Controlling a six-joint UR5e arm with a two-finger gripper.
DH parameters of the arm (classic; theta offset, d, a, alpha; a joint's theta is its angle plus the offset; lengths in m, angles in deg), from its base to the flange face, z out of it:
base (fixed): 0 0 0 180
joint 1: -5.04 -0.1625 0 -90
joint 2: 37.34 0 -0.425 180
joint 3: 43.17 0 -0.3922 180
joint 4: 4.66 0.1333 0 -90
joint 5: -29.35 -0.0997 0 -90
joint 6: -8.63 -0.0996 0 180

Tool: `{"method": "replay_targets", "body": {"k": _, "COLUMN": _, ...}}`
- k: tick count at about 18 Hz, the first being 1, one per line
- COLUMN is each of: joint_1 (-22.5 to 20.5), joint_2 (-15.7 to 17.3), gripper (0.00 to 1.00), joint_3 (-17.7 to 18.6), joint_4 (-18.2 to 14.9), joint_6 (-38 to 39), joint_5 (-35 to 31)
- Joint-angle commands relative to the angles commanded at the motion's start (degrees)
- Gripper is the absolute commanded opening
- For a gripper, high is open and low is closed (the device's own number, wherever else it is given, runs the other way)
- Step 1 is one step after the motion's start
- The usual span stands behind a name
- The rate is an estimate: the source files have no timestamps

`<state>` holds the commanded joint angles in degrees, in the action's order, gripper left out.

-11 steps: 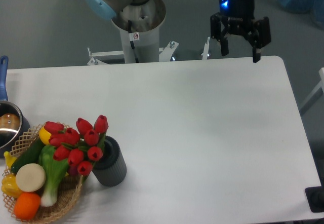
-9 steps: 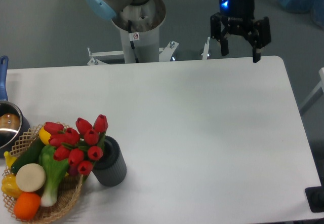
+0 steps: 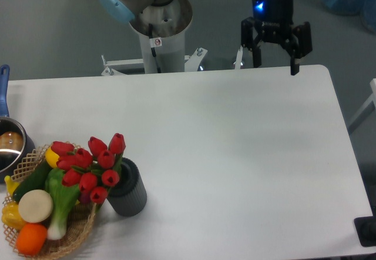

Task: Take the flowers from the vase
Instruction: 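Open the gripper and start moving it toward the tulip vase, then lower the open gripper toward the red tulip stems above the vase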

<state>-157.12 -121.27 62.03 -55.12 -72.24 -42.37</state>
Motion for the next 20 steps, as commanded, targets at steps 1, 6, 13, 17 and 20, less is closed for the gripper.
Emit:
{"method": "replay_targets", "body": {"k": 1, "joint_1": 0.09, "joint_2": -0.09, "gripper": 1.00, "joint_3": 0.00, "joint_4": 0.18, "joint_6": 1.84, "joint_5": 1.05}}
{"method": "replay_targets", "body": {"k": 6, "joint_1": 0.26, "joint_2": -0.35, "gripper": 1.00, "joint_3": -0.17, "joint_4": 0.36, "joint_6": 15.73, "joint_5": 8.08}}
{"method": "replay_targets", "body": {"k": 13, "joint_1": 2.28, "joint_2": -2.54, "gripper": 1.00, "joint_3": -0.61, "joint_4": 0.36, "joint_6": 19.88, "joint_5": 20.02}}
{"method": "replay_targets", "body": {"k": 17, "joint_1": 3.96, "joint_2": -3.16, "gripper": 1.00, "joint_3": -0.09, "joint_4": 1.41, "joint_6": 20.40, "joint_5": 21.63}}
{"method": "replay_targets", "body": {"k": 20, "joint_1": 7.02, "joint_2": -4.21, "gripper": 1.00, "joint_3": 0.26, "joint_4": 1.85, "joint_6": 20.67, "joint_5": 21.80}}
